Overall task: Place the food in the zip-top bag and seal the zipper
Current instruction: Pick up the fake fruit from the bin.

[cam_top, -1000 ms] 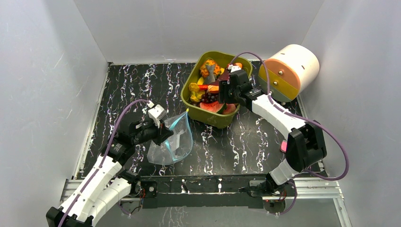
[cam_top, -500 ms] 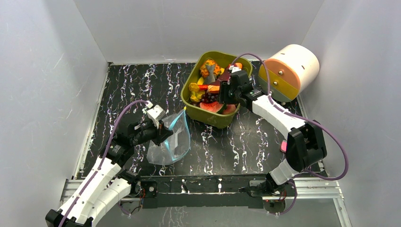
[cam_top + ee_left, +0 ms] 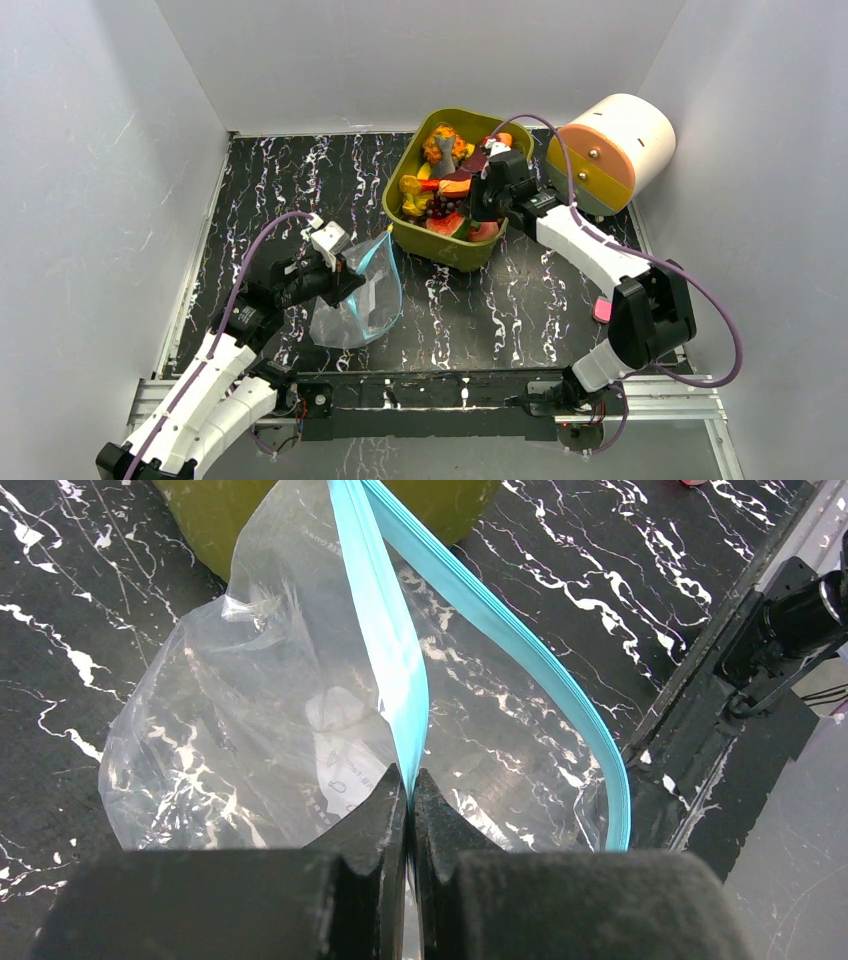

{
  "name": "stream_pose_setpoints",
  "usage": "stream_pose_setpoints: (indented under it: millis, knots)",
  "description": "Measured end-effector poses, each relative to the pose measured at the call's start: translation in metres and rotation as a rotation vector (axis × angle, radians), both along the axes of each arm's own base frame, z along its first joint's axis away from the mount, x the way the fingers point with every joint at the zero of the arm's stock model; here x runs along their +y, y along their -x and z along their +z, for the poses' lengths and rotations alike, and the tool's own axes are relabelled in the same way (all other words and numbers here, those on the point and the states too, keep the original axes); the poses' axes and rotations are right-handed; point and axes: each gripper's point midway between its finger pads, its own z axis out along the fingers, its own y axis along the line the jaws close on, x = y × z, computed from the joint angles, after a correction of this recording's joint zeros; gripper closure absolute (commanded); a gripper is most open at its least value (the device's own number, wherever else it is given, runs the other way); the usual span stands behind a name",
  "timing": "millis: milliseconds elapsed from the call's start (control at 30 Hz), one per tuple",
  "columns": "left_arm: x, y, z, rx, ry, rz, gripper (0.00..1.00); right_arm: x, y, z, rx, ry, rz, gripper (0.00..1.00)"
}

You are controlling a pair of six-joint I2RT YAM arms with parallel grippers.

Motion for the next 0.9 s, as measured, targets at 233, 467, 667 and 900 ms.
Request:
stream_pose_setpoints:
  millis: [233, 467, 667, 900]
  knots:
    - [0.005, -0.005, -0.004, 0.003, -0.023, 0.038, 1.00, -0.007, 0.008, 0.028, -0.055, -0.015, -0.012, 1.00]
    - [0.011, -0.013, -0.005, 0.005, -0.031, 0.104, 1.00, -0.022, 0.022, 0.058, -0.100, -0.014, -0.050, 1.00]
    - [0.013, -0.016, -0.004, 0.013, -0.024, 0.137, 1.00, -0.034, 0.039, 0.105, -0.183, -0.059, -0.078, 1.00]
    - [0.013, -0.017, -0.003, 0.015, -0.015, 0.150, 1.00, -0.035, 0.068, 0.165, -0.306, -0.172, -0.037, 1.00]
